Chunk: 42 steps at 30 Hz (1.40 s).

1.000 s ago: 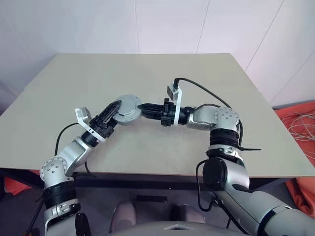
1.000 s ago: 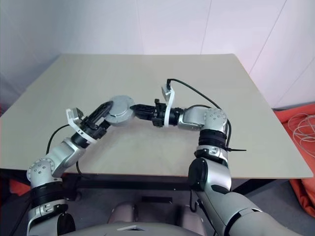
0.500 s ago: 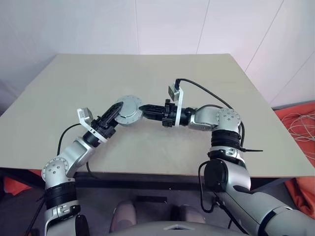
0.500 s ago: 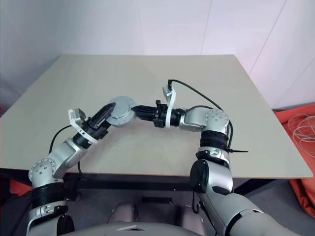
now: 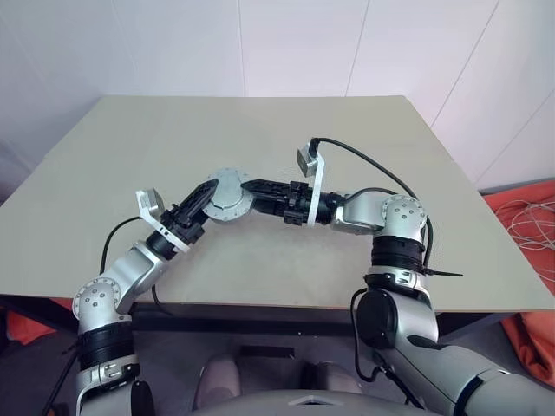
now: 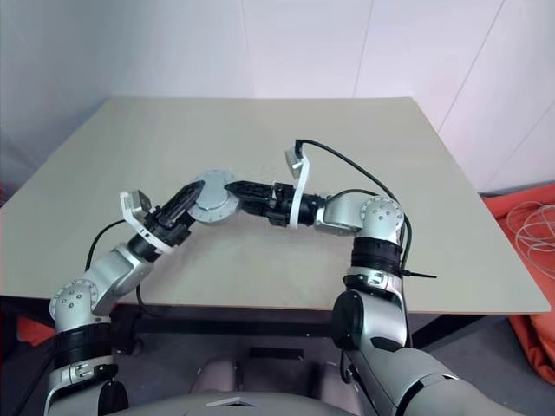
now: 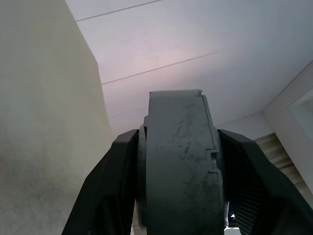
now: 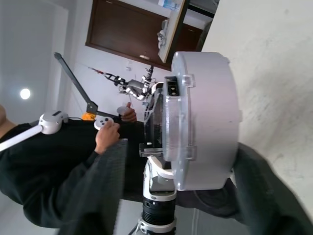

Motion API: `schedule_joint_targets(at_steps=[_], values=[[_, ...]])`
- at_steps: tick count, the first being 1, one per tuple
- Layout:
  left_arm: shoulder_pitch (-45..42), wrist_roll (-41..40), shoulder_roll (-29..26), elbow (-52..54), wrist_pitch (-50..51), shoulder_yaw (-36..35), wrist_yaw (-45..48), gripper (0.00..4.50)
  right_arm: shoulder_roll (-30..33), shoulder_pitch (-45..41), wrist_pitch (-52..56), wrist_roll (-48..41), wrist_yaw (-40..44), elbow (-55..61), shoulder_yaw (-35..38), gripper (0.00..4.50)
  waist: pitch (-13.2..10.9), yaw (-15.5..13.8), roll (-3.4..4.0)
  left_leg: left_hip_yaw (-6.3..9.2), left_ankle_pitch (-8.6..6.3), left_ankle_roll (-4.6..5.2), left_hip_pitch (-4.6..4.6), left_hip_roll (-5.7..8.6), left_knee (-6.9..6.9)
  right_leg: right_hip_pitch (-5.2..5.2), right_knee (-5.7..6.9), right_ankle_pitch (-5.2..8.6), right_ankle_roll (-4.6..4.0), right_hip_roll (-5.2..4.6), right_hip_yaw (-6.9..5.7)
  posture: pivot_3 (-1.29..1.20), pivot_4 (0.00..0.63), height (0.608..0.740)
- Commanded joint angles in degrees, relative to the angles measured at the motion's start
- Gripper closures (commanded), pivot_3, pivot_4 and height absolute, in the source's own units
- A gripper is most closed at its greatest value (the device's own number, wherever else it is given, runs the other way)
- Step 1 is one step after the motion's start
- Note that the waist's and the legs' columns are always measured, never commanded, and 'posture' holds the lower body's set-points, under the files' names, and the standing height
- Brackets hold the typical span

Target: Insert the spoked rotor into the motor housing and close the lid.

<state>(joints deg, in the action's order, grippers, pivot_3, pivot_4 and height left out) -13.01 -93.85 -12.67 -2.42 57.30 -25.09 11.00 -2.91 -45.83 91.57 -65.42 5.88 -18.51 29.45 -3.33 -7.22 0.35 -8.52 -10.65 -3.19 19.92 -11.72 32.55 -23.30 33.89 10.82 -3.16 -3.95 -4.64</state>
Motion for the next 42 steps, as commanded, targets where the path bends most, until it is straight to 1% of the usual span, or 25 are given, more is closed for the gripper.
schedule_joint_targets(at_steps=[1, 4, 6, 7, 10, 12, 14, 18, 23, 26, 29, 40, 42], values=[[-1.0, -2.0, -0.3, 2.9, -0.5, 0.6, 0.9, 2.37, -0.3, -1.1, 0.3, -0.9, -0.9, -1.2, 1.7, 0.00, 0.0, 0.0, 0.00, 0.01, 0.00, 0.00, 0.01, 0.00, 0.02, 0.00, 0.00, 0.00, 0.00, 0.00, 0.00, 0.00, 0.000, 0.740], [-1.2, -1.8, 0.4, 2.7, -3.2, -0.8, 0.0, 2.37, 0.7, -1.5, -1.7, 1.2, -2.9, -3.8, 3.0, 0.00, 0.0, 0.0, -0.01, 0.02, 0.00, 0.00, 0.00, 0.00, 0.08, 0.01, 0.00, -0.01, 0.01, 0.00, 0.01, 0.00, 0.000, 0.740], [-1.9, -0.8, 1.4, 2.2, -7.7, -3.1, -0.7, 2.37, 2.1, -1.0, -2.9, 3.3, -2.8, -3.7, 1.8, 0.00, 0.0, 0.0, -0.01, 0.02, 0.00, 0.00, 0.03, 0.00, 0.12, 0.02, 0.00, -0.01, 0.01, 0.00, 0.01, 0.00, 0.000, 0.740], [-2.2, 0.5, 1.8, 2.2, -10.2, -4.1, -0.7, 2.37, 2.8, -0.7, -3.2, 4.2, -2.4, -3.3, 0.9, 0.00, 0.0, 0.0, -0.01, 0.02, 0.00, 0.00, 0.04, 0.00, 0.15, 0.02, 0.01, -0.01, 0.01, 0.00, 0.01, 0.00, 0.000, 0.740], [-4.4, 8.0, 3.0, -0.6, -21.5, -7.6, -3.1, 2.37, 5.2, 0.0, -4.6, 6.9, -0.3, -2.2, -2.1, 0.00, 0.0, 0.1, -0.01, 0.02, 0.00, 0.00, 0.07, 0.00, 0.21, 0.07, 0.00, -0.03, 0.03, 0.00, 0.01, 0.00, 0.000, 0.740], [-6.3, 12.3, 3.4, -3.8, -28.8, -10.3, -5.1, 2.37, 6.5, 0.0, -5.4, 8.1, 1.6, -1.8, -3.8, 0.00, 0.0, 0.2, -0.03, 0.01, 0.00, 0.00, 0.05, 0.02, 0.26, 0.10, -0.04, -0.03, 0.04, 0.11, 0.01, 0.00, 0.000, 0.740], [-7.8, 14.5, 3.9, -5.7, -33.4, -12.3, -6.2, 2.37, 7.3, 0.1, -5.9, 8.8, 3.2, -1.4, -5.0, 0.00, 0.0, 0.2, -0.04, 0.01, 0.00, 0.00, 0.05, 0.01, 0.29, 0.12, -0.07, -0.04, 0.05, 0.16, 0.00, 0.00, 0.000, 0.740], [-10.3, 18.7, 4.7, -10.5, -38.8, -14.3, -10.8, 2.37, 8.0, 0.1, -6.5, 10.0, 5.3, -0.9, -6.8, 0.00, 0.0, -0.1, -0.22, 0.10, -0.01, 0.02, 0.02, -0.05, 0.29, 0.11, -0.10, -0.10, 0.14, 0.19, 0.01, 0.00, 0.000, 0.740], [-13.5, 19.5, 6.4, -15.7, -43.4, -18.2, -17.9, 2.37, 7.8, 0.3, -6.5, 10.5, 6.7, 0.1, -7.6, 0.00, 0.0, -0.5, -0.44, 0.18, -0.03, 0.05, 0.10, -0.05, 0.32, 0.12, -0.10, -0.12, 0.16, 0.15, 0.03, 0.00, 0.000, 0.740], [-15.4, 20.4, 6.9, -17.1, -44.9, -18.9, -20.8, 2.37, 7.8, 0.4, -6.1, 10.7, 7.1, 0.7, -7.6, 0.00, 0.0, -0.4, -0.64, 0.18, -0.02, 0.04, 0.08, -0.08, 0.33, 0.12, -0.07, -0.14, 0.17, 0.17, 0.03, 0.00, 0.000, 0.740], [-17.0, 22.1, 6.9, -18.3, -46.4, -19.0, -23.5, 2.37, 7.7, 0.5, -5.8, 10.9, 7.3, 1.2, -7.6, 0.00, 0.0, -0.4, -0.67, 0.19, -0.03, 0.04, 0.08, -0.09, 0.40, 0.12, -0.03, -0.15, 0.17, 0.17, 0.03, 0.00, 0.000, 0.740], [-19.0, 26.4, 6.5, -18.9, -49.5, -19.6, -24.9, 2.37, 7.1, 0.1, -5.6, 10.8, 7.4, 1.6, -7.3, 0.00, 0.0, -0.3, -0.68, 0.19, -0.02, 0.04, 0.07, -0.09, 0.46, 0.16, -0.02, -0.17, 0.14, 0.17, 0.03, 0.00, 0.000, 0.740], [-18.6, 26.2, 6.8, -18.7, -48.7, -19.6, -25.4, 2.37, 7.0, 0.0, -5.6, 10.7, 7.4, 1.6, -7.2, 0.00, 0.0, -0.3, -0.68, 0.19, -0.03, 0.04, 0.07, -0.09, 0.46, 0.16, -0.02, -0.17, 0.14, 0.16, 0.03, 0.00, 0.000, 0.740]])
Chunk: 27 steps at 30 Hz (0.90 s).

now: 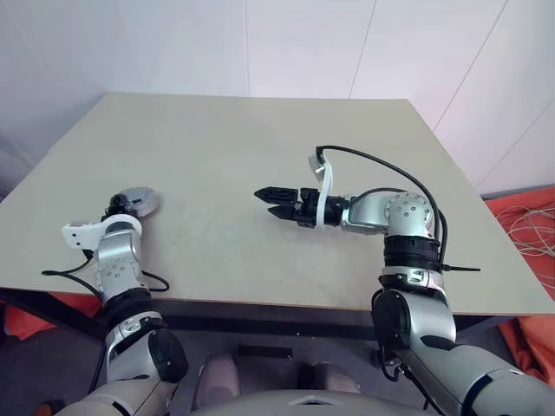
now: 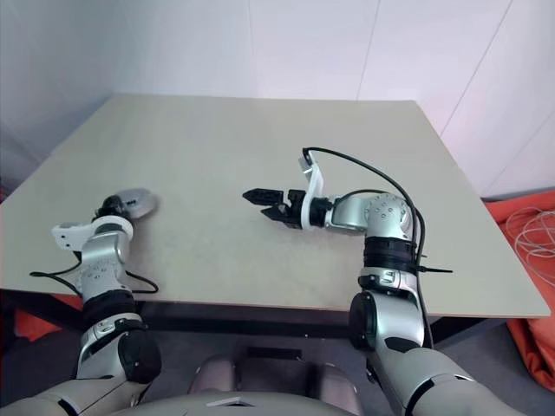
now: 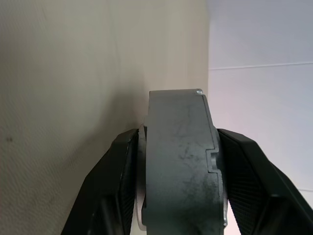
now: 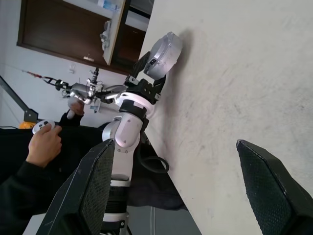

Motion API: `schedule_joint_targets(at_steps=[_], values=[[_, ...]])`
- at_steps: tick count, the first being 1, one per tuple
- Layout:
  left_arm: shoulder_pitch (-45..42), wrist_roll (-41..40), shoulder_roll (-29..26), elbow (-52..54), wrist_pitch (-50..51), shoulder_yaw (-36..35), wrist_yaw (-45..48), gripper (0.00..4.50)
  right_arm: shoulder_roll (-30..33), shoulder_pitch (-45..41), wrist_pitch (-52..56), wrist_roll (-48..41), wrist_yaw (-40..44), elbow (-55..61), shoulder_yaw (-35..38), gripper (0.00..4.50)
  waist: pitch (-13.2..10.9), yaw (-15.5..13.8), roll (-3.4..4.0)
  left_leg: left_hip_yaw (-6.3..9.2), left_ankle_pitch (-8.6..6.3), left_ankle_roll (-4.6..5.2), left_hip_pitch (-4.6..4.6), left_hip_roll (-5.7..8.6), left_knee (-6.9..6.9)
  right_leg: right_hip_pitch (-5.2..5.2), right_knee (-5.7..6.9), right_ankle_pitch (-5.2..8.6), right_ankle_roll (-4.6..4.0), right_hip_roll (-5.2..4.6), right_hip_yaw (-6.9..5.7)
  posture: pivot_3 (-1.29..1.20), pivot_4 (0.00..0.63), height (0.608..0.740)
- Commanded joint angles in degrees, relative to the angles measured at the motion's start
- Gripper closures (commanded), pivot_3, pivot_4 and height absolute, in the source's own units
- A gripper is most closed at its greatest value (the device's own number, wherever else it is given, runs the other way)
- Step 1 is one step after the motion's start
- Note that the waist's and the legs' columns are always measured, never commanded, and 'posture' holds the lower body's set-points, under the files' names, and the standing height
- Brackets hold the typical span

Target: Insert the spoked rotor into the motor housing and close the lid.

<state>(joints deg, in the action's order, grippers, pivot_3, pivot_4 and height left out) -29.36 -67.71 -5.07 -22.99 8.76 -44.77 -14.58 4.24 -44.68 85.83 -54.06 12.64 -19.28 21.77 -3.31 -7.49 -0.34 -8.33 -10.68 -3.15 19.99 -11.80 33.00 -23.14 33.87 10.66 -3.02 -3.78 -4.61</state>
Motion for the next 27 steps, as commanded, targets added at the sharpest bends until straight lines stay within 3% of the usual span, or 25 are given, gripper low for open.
schedule_joint_targets(at_steps=[1, 5, 12, 13, 18, 24, 27], values=[[-2.0, -0.1, -0.4, 2.3, 0.2, 0.2, 0.0, 2.37, -0.3, -1.3, 0.1, -0.7, 0.7, 2.3, 0.6, 0.00, 0.0, 0.0, 0.00, 0.00, 0.00, 0.00, 0.00, 0.00, 0.00, 0.00, 0.00, 0.00, 0.00, 0.00, 0.00, 0.00, 0.000, 0.740], [-1.0, -0.3, 1.1, 4.2, 0.8, 0.4, -2.4, 2.37, -0.4, -1.3, 0.2, -0.8, 0.5, 2.5, 0.9, 0.00, 0.0, -0.1, -0.01, 0.00, 0.00, 0.00, 0.00, 0.00, 0.01, 0.01, 0.00, 0.00, -0.01, -0.01, 0.00, 0.00, 0.000, 0.740], [0.5, 1.4, 3.4, 7.8, -0.4, 0.4, -9.8, 0.17, -0.5, -1.2, 0.4, -0.6, 0.0, 2.6, 1.1, 0.00, 0.0, 0.1, -0.01, 0.00, 0.00, 0.00, -0.02, 0.01, 0.02, 0.16, 0.01, 0.02, -0.06, -0.02, 0.01, 0.00, 0.000, 0.740], [1.1, 1.3, 4.0, 9.3, 0.1, 0.7, -10.8, 0.03, -0.6, -1.3, 0.5, -0.6, -0.2, 2.6, 1.3, 0.00, 0.0, 0.2, -0.01, -0.01, 0.00, 0.00, -0.03, 0.01, 0.02, 0.21, 0.00, 0.03, -0.06, -0.02, 0.01, 0.00, 0.000, 0.740], [5.0, 2.4, 7.1, 17.0, 2.8, 2.4, -21.2, 0.03, -0.4, -1.5, 0.9, -0.6, -0.4, 2.7, 1.9, 0.00, 0.0, 0.3, 0.00, -0.02, 0.00, 0.00, -0.03, 0.00, 0.02, 0.22, 0.01, 0.03, -0.06, -0.03, 0.02, 0.00, 0.000, 0.740], [12.7, 2.5, 13.0, 30.3, 10.3, 9.4, -36.3, 0.03, 0.3, -2.0, 0.8, 0.0, 0.1, 2.3, 1.4, 0.00, 0.2, 0.3, 0.17, -0.03, -0.06, 0.09, -0.04, 0.10, 0.03, 0.29, -0.01, 0.03, -0.05, -0.13, 0.02, 0.00, 0.000, 0.740], [16.6, 8.1, 9.7, 33.9, 16.4, 17.0, -32.7, 0.03, 0.8, -1.8, 0.1, 0.5, 0.9, 2.6, 0.4, 0.00, 0.4, 0.3, 0.48, -0.04, -0.06, 0.10, -0.05, 0.13, 0.06, 0.31, -0.04, 0.04, -0.01, -0.15, 0.01, 0.00, 0.000, 0.740]])
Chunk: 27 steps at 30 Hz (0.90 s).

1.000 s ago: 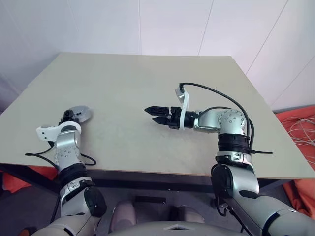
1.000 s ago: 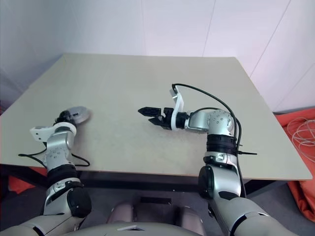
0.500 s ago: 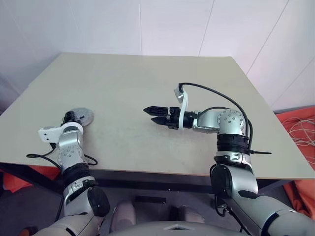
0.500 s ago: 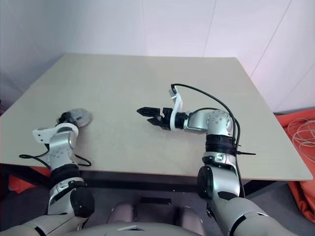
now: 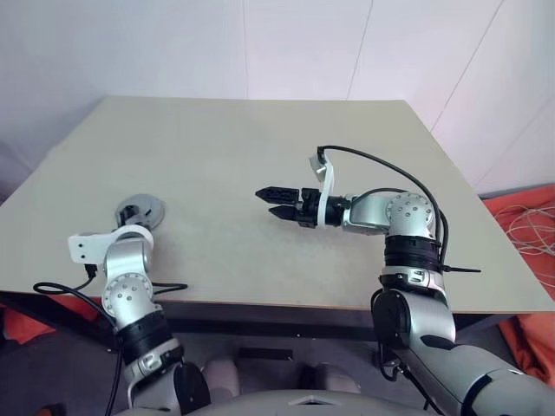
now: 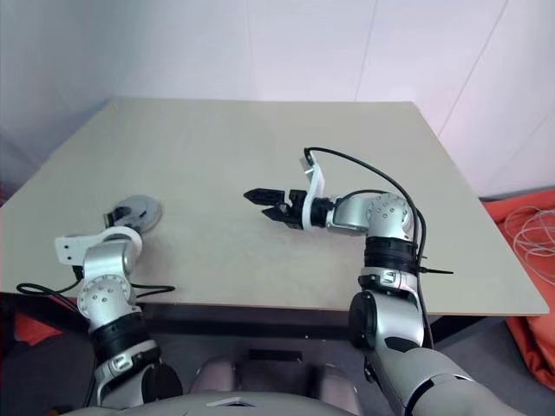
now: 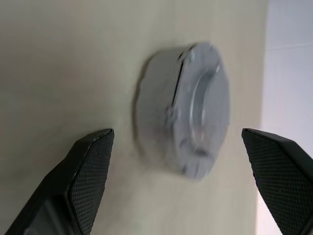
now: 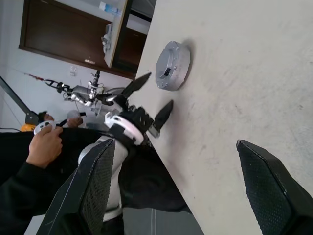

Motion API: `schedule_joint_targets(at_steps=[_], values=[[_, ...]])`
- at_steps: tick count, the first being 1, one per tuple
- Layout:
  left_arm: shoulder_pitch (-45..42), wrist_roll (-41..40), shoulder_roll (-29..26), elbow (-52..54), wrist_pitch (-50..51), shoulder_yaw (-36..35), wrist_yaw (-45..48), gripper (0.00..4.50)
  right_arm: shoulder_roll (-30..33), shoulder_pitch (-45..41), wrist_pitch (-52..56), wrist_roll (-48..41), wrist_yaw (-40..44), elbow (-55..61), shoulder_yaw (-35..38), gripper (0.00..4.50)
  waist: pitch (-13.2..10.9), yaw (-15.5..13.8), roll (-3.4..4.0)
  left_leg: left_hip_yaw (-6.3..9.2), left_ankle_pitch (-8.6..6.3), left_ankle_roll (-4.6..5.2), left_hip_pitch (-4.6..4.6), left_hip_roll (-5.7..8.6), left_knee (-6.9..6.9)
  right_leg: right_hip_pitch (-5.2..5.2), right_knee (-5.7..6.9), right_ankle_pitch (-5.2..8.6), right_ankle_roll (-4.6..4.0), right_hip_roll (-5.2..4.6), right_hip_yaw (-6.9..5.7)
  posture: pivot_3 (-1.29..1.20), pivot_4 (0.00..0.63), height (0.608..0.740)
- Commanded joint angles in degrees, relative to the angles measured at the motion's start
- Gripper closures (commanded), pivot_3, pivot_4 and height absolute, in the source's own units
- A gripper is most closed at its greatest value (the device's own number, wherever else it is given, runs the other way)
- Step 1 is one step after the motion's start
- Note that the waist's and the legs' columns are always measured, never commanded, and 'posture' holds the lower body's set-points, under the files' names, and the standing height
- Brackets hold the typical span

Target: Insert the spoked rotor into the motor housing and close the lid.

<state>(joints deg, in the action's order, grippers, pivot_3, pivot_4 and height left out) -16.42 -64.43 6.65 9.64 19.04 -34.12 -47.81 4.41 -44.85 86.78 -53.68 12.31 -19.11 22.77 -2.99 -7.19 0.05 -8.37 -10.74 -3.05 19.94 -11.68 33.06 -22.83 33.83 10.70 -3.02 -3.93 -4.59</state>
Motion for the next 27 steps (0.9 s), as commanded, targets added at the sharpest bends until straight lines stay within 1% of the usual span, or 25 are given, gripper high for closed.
schedule_joint_targets(at_steps=[1, 3, 4, 6, 7, 8, 9, 10, 11, 14, 16, 18, 21, 27], values=[[4.8, 8.2, -5.7, 1.8, 8.9, 10.7, 5.2, 0.03, 1.0, -1.3, -1.4, 0.4, 1.9, 2.9, -1.4, 0.00, 0.1, 0.0, 0.14, 0.00, 0.00, 0.00, 0.00, -0.01, 0.01, 0.00, -0.04, 0.00, 0.03, 0.00, 0.00, 0.00, 0.000, 0.740], [6.2, 14.0, -12.9, 2.3, 12.3, 18.0, 15.0, 0.03, 1.7, -0.4, -2.5, 0.8, 3.5, 4.0, -2.8, 0.00, 0.1, -0.1, 0.13, 0.00, 0.01, -0.01, 0.04, -0.03, 0.02, -0.08, -0.06, 0.00, 0.09, 0.03, -0.05, 0.00, 0.000, 0.740], [6.3, 15.8, -15.3, 2.2, 13.3, 20.1, 18.0, 0.03, 2.2, 0.1, -3.5, 1.3, 4.6, 4.9, -3.9, 0.00, 0.1, -0.2, 0.13, 0.02, 0.03, -0.04, 0.07, -0.05, 0.08, -0.18, -0.11, -0.01, 0.11, 0.12, -0.10, 0.00, 0.000, 0.740], [5.7, 21.1, -21.6, 2.1, 13.0, 25.5, 27.5, 0.03, 5.0, 2.3, -7.2, 3.9, 8.4, 8.4, -9.2, 0.00, 0.1, -0.4, 0.11, 0.05, 0.05, -0.07, 0.11, -0.10, 0.18, -0.25, -0.16, -0.07, 0.20, 0.16, -0.09, 0.00, 0.000, 0.740], [5.5, 25.5, -25.5, 2.0, 11.2, 28.9, 32.9, 0.03, 6.9, 3.7, -10.3, 6.1, 10.6, 10.4, -12.5, 0.00, 0.1, -0.5, 0.10, 0.05, 0.05, -0.06, 0.11, -0.10, 0.20, -0.22, -0.19, -0.08, 0.21, 0.14, -0.09, 0.00, 0.000, 0.740], [5.3, 28.7, -28.1, 1.8, 9.8, 31.2, 36.7, 0.03, 8.2, 4.6, -12.8, 7.6, 12.3, 11.6, -14.9, 0.00, 0.1, -0.5, 0.08, 0.04, 0.05, -0.06, 0.11, -0.10, 0.20, -0.20, -0.23, -0.09, 0.23, 0.13, -0.07, 0.00, 0.000, 0.740], [4.9, 33.8, -31.7, 1.2, 7.9, 34.4, 40.1, 0.03, 10.0, 5.8, -16.1, 9.9, 14.4, 13.0, -17.8, 0.00, 0.1, -0.5, 0.07, 0.04, 0.05, -0.05, 0.08, -0.10, 0.20, -0.17, -0.30, -0.10, 0.25, 0.12, -0.05, 0.00, 0.000, 0.740], [4.5, 37.8, -34.4, 0.3, 5.3, 36.7, 43.8, 0.03, 12.1, 7.1, -19.5, 12.1, 16.9, 14.6, -20.8, 0.00, 0.1, -0.6, 0.08, 0.04, 0.04, -0.04, 0.10, -0.09, 0.21, -0.16, -0.32, -0.12, 0.28, 0.09, -0.04, 0.00, 0.000, 0.740], [4.2, 39.9, -36.2, -0.8, 3.0, 37.7, 47.4, 0.03, 14.6, 8.8, -23.8, 14.5, 20.5, 16.8, -24.0, 0.00, 0.1, -0.5, 0.08, 0.03, 0.04, -0.03, 0.08, -0.07, 0.21, -0.16, -0.33, -0.13, 0.30, 0.08, -0.02, 0.00, 0.000, 0.740], [4.1, 43.0, -39.0, -3.8, -3.3, 38.3, 57.4, 0.03, 20.3, 13.2, -33.9, 19.9, 28.4, 20.0, -29.7, 0.00, 0.1, -0.6, 0.09, 0.01, 0.01, 0.01, 0.07, -0.02, 0.18, -0.16, -0.33, -0.14, 0.31, 0.03, -0.01, 0.00, 0.000, 0.740], [4.4, 42.4, -40.6, -5.9, -6.8, 37.7, 66.3, 0.03, 21.0, 16.9, -48.5, 24.6, 32.3, 19.1, -29.7, 0.00, 0.2, -0.5, 0.06, 0.00, -0.03, 0.09, 0.07, -0.04, 0.15, -0.17, -0.32, -0.14, 0.30, 0.03, -0.01, 0.00, 0.000, 0.740], [4.4, 43.7, -41.3, -9.1, -11.2, 36.1, 70.6, 0.03, 21.2, 19.8, -59.8, 26.9, 36.7, 17.3, -28.3, 0.00, 0.1, -0.4, 0.08, -0.03, -0.07, 0.15, 0.08, -0.06, 0.15, -0.23, -0.28, -0.13, 0.28, 0.03, -0.01, 0.00, 0.000, 0.740], [3.4, 43.8, -41.9, -14.3, -15.1, 33.4, 76.2, 0.03, 22.8, 20.2, -61.9, 28.3, 40.6, 14.6, -28.9, 0.00, 0.1, 0.3, 0.10, -0.07, -0.12, 0.24, 0.06, -0.05, 0.15, -0.25, -0.19, -0.14, 0.24, 0.02, 0.01, 0.00, 0.000, 0.740], [2.3, 43.4, -42.9, -21.0, -19.5, 30.4, 86.1, 0.03, 21.8, 18.5, -68.2, 33.3, 40.7, 8.1, -29.3, 0.00, 0.1, 0.5, 0.10, -0.12, -0.23, 0.44, -0.13, -0.07, 0.19, -0.15, -0.14, -0.16, 0.13, 0.02, 0.04, 0.00, 0.000, 0.740]])
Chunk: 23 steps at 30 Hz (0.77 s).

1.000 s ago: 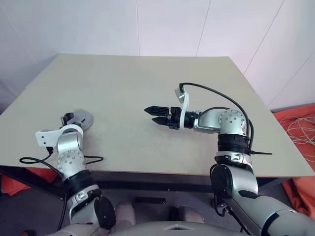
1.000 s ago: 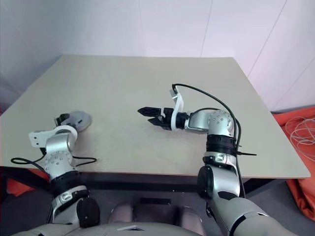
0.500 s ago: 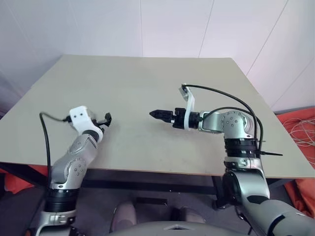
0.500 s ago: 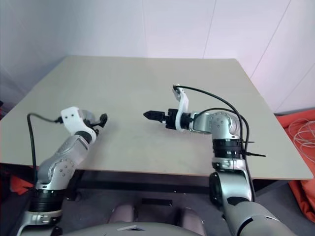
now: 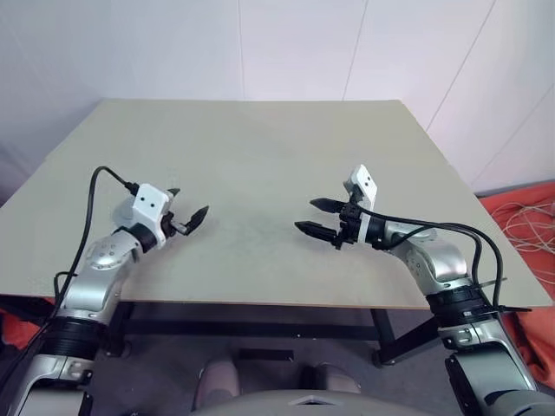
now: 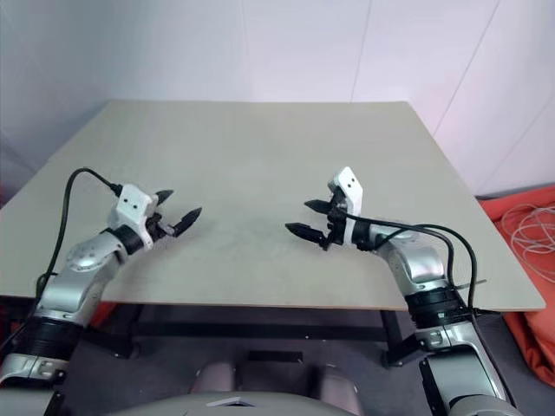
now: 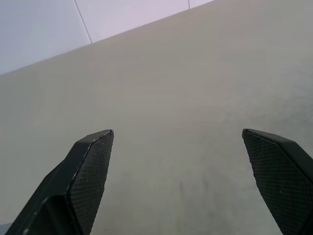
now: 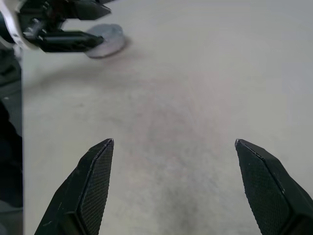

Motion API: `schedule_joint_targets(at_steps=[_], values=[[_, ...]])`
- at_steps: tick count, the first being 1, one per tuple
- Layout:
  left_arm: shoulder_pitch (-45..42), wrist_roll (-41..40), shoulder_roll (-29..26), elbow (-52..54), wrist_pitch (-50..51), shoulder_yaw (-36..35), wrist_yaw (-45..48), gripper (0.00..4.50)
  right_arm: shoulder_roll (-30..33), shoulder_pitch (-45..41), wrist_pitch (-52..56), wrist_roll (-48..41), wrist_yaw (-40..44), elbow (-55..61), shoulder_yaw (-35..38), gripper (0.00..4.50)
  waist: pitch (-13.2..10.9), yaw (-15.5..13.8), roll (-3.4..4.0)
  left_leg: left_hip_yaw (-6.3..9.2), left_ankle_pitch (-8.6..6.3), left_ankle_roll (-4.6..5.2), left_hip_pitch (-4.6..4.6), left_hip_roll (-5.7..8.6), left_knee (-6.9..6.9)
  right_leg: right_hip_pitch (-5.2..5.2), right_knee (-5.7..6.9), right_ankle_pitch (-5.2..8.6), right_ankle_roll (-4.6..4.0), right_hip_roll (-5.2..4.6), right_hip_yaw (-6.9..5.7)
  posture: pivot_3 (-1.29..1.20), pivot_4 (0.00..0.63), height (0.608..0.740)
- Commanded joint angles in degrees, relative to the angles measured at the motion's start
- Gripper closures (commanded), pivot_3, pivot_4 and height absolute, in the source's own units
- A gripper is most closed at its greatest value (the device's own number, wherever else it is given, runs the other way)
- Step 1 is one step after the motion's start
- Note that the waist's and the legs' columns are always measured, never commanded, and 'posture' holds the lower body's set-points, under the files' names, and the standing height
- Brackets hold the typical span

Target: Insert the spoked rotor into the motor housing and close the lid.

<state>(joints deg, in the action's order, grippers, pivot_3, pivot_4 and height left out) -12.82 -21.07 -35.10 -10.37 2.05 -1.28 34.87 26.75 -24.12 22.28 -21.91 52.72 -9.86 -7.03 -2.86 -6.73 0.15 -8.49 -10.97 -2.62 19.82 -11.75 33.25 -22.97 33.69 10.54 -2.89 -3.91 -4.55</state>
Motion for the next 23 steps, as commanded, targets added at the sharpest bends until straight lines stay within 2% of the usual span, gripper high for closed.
schedule_joint_targets(at_steps=[1, 11, 23], values=[[-1.3, -0.1, -0.9, -1.4, -3.2, -3.1, 4.4, 0.03, -0.6, -2.6, -4.2, 2.6, 0.1, -2.0, 0.2, 0.00, 0.0, 0.0, 0.00, -0.01, 0.00, 0.00, -0.02, 0.01, 0.01, 0.02, 0.01, -0.01, -0.01, -0.02, 0.01, 0.00, 0.000, 0.740], [1.4, -0.2, 2.1, -0.4, -4.0, -6.4, 6.6, 0.03, -2.1, -4.7, -5.8, 8.5, -2.1, -6.2, -0.2, 0.00, 0.0, 0.9, 0.00, -0.04, -0.03, 0.05, -0.09, 0.03, 0.02, 0.05, 0.13, -0.08, -0.16, -0.06, 0.03, 0.00, 0.000, 0.740], [3.2, 1.8, 4.8, 0.6, -6.1, -8.6, 3.7, 0.03, -3.5, -3.4, -4.6, 8.6, -3.2, -4.3, 0.7, 0.00, 0.0, 1.2, 0.00, -0.05, -0.03, 0.05, -0.12, 0.02, 0.03, 0.06, 0.14, -0.10, -0.19, -0.06, 0.03, 0.00, 0.000, 0.740]])
